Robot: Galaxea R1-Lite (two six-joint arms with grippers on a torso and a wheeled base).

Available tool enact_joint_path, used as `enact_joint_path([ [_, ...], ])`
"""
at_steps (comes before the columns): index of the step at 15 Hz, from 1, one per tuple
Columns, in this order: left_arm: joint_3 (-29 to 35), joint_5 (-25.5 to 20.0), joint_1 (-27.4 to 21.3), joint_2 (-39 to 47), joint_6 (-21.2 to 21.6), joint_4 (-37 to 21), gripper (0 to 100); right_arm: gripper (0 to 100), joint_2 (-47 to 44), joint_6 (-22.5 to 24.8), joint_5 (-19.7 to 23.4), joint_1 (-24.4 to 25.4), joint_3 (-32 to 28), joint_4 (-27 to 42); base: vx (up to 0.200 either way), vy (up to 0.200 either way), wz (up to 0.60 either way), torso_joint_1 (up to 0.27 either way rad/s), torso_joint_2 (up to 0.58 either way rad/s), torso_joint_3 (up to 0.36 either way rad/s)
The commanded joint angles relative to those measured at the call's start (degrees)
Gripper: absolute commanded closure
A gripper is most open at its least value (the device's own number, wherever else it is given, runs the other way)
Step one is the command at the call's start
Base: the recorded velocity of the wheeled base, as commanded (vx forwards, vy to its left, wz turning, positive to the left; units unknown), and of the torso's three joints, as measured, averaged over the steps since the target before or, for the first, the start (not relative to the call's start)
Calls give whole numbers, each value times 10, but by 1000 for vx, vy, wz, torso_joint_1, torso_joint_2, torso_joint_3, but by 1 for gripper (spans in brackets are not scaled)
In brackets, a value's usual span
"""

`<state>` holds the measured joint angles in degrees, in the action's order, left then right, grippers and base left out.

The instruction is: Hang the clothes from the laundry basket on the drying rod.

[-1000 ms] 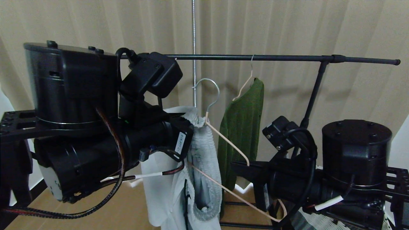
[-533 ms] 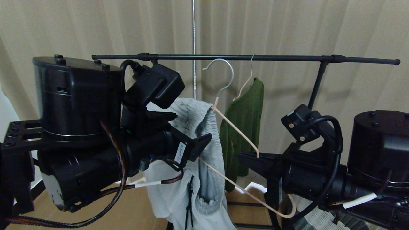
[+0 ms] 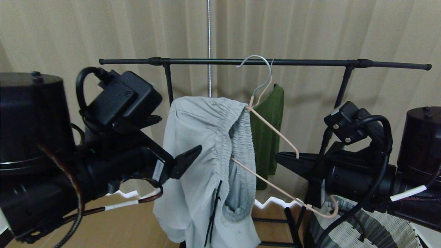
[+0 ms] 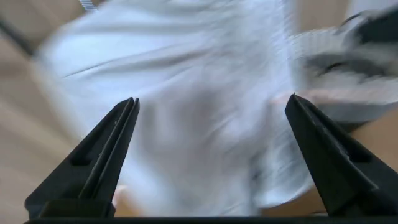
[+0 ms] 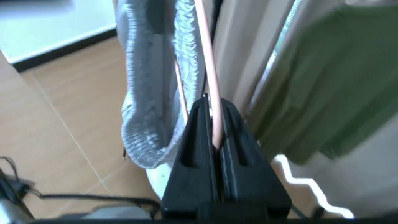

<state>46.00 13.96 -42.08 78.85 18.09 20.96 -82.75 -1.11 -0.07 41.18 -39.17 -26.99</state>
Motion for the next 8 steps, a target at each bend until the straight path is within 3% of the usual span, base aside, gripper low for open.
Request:
enact_joint_path([
  [1, -14, -39, 41, -46, 15, 31, 0, 100, 23, 1, 23, -12, -10, 19, 0, 0, 0, 0, 0, 0],
  [2, -16, -59, 49, -48, 18, 42, 0, 100, 24, 1, 31, -15, -15, 26, 0, 0, 0, 0, 0, 0],
  [3, -13, -104, 75, -50, 48, 52, 0, 100, 27, 1, 56, -24, -38, 65, 0, 0, 0, 0, 0, 0],
  [6, -6, -129, 99, -37, 147, 53, 0, 100, 27, 1, 102, -33, -75, 124, 0, 0, 0, 0, 0, 0],
  [8, 1, -218, 98, -15, 204, 53, 0, 100, 22, 3, 103, -32, -77, 126, 0, 0, 0, 0, 0, 0],
])
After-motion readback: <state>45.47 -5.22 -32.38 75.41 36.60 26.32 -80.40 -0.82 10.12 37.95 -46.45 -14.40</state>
